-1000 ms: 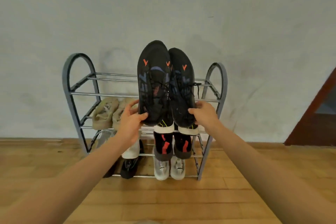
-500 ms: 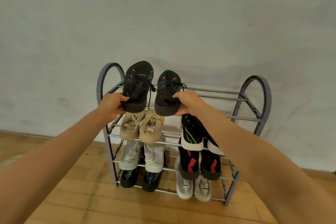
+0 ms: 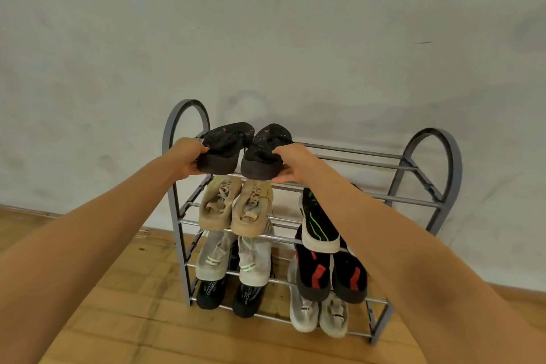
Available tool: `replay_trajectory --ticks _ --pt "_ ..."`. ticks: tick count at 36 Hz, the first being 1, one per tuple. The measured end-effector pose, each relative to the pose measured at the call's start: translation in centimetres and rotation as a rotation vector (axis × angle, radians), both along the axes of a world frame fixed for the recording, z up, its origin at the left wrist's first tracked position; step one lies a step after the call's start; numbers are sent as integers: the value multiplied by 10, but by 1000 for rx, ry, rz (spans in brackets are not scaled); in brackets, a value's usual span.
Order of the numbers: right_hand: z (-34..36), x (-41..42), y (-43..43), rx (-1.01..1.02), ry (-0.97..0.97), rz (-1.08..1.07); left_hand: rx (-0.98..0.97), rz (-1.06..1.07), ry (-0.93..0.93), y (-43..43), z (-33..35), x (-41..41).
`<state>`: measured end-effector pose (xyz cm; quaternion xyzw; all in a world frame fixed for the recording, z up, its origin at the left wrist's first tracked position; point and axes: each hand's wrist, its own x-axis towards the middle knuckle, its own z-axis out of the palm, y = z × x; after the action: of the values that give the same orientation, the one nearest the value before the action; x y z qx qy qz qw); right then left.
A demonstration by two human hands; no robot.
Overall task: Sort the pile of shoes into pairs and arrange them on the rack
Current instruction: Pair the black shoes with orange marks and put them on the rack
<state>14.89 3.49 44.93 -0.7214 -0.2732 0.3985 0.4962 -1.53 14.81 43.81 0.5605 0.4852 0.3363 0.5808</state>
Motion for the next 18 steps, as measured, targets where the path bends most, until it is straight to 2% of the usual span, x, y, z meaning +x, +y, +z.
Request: replay_trajectory --ticks 18 --pt "-10 -6 -12 85 41 36 170 128 49 -5 -24 3"
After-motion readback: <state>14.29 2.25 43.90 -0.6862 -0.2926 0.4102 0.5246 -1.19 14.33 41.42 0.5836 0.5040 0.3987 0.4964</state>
